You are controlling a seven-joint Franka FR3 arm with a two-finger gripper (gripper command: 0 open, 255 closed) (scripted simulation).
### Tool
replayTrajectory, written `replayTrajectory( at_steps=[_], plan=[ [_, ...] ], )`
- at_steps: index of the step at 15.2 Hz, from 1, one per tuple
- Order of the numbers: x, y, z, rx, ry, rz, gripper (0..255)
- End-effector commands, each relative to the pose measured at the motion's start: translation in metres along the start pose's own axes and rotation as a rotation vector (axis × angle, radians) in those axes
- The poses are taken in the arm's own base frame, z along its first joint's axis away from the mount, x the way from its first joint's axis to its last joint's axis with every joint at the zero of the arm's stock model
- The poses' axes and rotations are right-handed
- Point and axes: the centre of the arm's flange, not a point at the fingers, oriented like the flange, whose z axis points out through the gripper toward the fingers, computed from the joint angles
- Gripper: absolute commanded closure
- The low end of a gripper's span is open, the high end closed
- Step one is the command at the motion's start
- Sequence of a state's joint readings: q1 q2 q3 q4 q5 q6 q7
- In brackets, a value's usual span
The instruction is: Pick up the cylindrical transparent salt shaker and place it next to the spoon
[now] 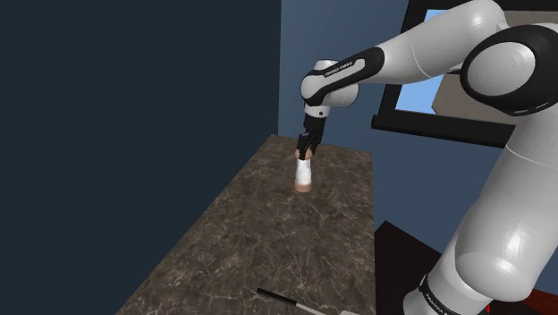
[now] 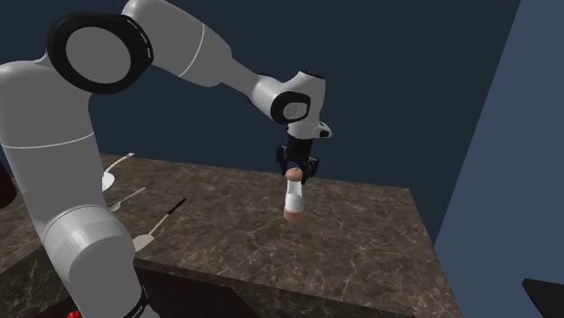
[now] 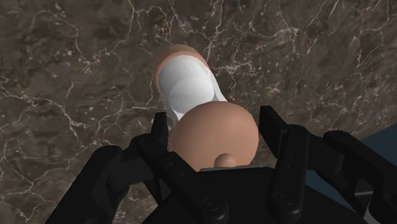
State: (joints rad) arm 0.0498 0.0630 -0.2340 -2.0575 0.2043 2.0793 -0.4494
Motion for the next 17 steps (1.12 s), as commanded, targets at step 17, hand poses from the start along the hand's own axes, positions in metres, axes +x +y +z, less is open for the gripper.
replayTrajectory(
  at_steps=[17],
  plan=[
    [0.002, -0.017, -0.094, 0.0, 0.0, 0.0, 255]
  ],
)
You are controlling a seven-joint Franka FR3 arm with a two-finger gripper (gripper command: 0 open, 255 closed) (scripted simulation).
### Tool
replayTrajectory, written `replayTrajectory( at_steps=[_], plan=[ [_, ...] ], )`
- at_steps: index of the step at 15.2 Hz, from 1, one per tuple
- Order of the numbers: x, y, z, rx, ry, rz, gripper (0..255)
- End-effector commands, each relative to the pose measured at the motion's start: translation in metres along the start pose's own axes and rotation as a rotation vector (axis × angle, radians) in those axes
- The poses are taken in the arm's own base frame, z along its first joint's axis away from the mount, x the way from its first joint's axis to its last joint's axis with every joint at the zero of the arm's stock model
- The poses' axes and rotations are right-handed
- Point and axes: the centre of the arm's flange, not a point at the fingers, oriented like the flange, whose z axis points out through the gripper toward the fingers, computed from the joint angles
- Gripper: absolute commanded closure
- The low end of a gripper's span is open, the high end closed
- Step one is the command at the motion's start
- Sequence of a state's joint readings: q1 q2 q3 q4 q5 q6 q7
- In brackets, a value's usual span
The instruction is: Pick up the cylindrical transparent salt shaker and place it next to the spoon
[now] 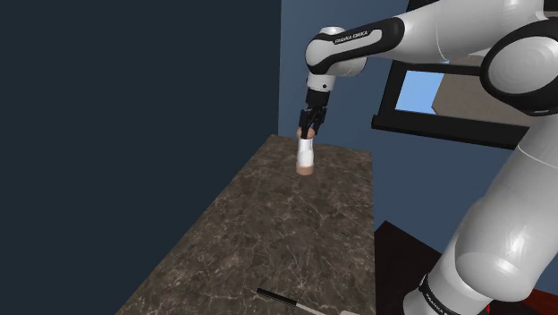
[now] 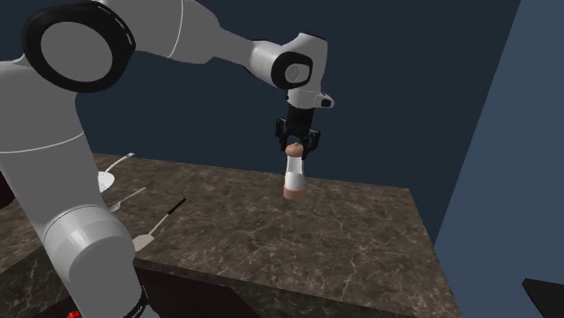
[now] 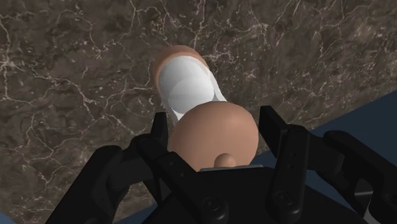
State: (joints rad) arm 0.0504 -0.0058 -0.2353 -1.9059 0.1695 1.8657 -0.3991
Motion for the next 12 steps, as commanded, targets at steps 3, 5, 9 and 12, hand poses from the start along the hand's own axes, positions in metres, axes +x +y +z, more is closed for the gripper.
replayTrajectory(
  at_steps=[3, 5, 9, 12],
  plan=[
    [0.001, -0.003, -0.021, 0.0, 0.0, 0.0, 255],
    [0.001, -0.005, -0.031, 0.0, 0.0, 0.0, 255],
    [0.002, -0.008, -0.052, 0.0, 0.0, 0.0, 255],
    [0.002, -0.011, -0.068, 0.0, 0.0, 0.0, 255]
  ],
)
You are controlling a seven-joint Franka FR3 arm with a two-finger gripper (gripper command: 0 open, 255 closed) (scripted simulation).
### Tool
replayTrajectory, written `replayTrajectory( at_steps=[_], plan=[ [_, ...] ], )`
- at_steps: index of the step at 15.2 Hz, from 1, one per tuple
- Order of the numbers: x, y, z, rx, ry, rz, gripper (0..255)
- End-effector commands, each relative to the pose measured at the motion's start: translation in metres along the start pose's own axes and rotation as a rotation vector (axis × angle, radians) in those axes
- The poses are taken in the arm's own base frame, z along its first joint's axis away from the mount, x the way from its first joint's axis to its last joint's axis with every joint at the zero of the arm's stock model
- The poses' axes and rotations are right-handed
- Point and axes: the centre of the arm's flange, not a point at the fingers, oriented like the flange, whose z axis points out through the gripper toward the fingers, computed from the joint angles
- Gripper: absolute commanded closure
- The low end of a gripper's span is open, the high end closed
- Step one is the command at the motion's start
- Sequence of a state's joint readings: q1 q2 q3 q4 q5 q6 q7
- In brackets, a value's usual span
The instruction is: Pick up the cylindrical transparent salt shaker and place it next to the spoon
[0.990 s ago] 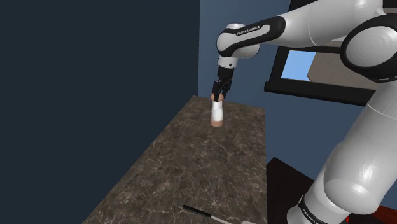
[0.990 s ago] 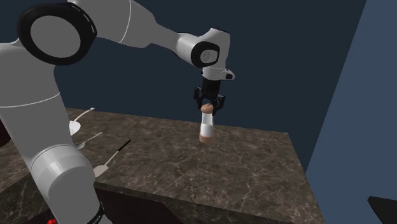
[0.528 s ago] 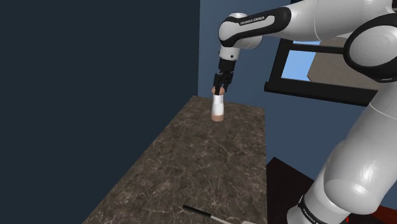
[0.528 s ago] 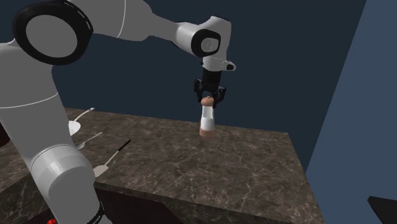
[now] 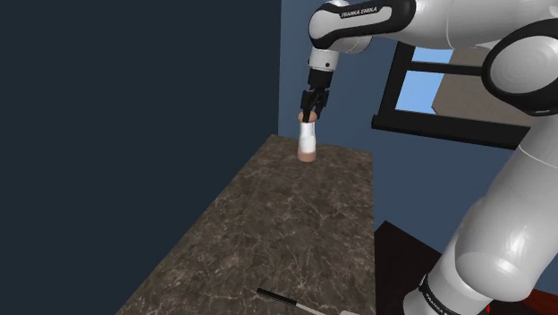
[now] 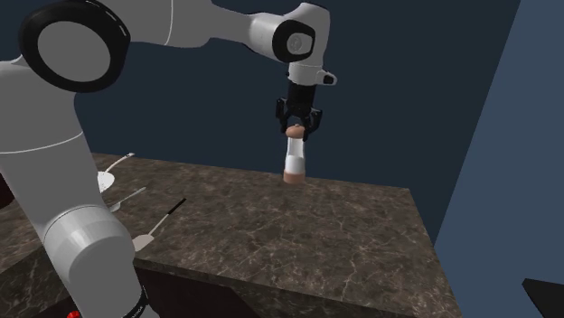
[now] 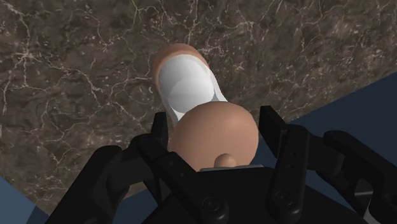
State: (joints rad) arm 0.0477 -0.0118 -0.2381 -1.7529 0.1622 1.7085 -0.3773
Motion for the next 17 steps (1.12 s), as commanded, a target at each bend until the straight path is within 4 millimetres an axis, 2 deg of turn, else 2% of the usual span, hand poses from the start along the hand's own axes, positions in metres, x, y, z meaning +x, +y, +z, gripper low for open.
replayTrajectory(
  at_steps=[1, 17],
  plan=[
    [0.001, -0.003, -0.01, 0.0, 0.0, 0.0, 255],
    [0.003, -0.017, -0.094, 0.0, 0.0, 0.0, 255]
  ],
)
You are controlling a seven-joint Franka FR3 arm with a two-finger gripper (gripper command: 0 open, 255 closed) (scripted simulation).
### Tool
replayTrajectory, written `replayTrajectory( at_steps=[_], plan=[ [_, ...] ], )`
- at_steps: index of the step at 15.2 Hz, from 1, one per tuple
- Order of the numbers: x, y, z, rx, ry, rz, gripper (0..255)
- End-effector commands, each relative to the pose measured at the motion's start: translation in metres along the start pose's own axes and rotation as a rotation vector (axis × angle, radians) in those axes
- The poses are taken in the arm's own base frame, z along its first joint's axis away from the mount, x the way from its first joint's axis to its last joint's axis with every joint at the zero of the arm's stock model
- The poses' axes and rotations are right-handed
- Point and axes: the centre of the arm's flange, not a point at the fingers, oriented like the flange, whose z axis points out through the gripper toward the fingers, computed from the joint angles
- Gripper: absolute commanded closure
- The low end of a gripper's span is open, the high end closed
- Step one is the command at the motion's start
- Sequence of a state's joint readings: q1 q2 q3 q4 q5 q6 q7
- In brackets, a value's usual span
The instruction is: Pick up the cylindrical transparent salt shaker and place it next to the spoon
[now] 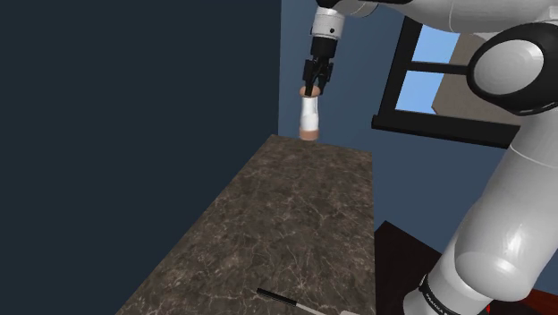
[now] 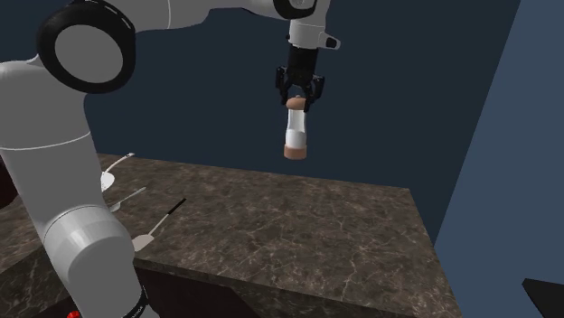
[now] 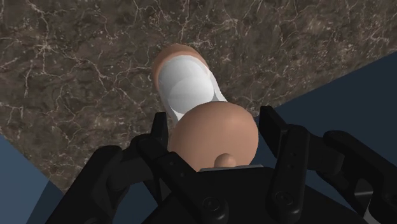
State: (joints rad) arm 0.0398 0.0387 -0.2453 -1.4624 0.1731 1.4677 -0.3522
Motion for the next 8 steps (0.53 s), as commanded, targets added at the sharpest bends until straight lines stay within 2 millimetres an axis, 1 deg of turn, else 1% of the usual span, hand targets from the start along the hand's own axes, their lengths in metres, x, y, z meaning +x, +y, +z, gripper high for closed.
replayTrajectory(
  at_steps=[1, 8],
  plan=[
    [0.0, -0.003, -0.008, 0.0, 0.0, 0.0, 255],
    [-0.021, -0.091, 0.005, 0.0, 0.0, 0.0, 255]
  ],
)
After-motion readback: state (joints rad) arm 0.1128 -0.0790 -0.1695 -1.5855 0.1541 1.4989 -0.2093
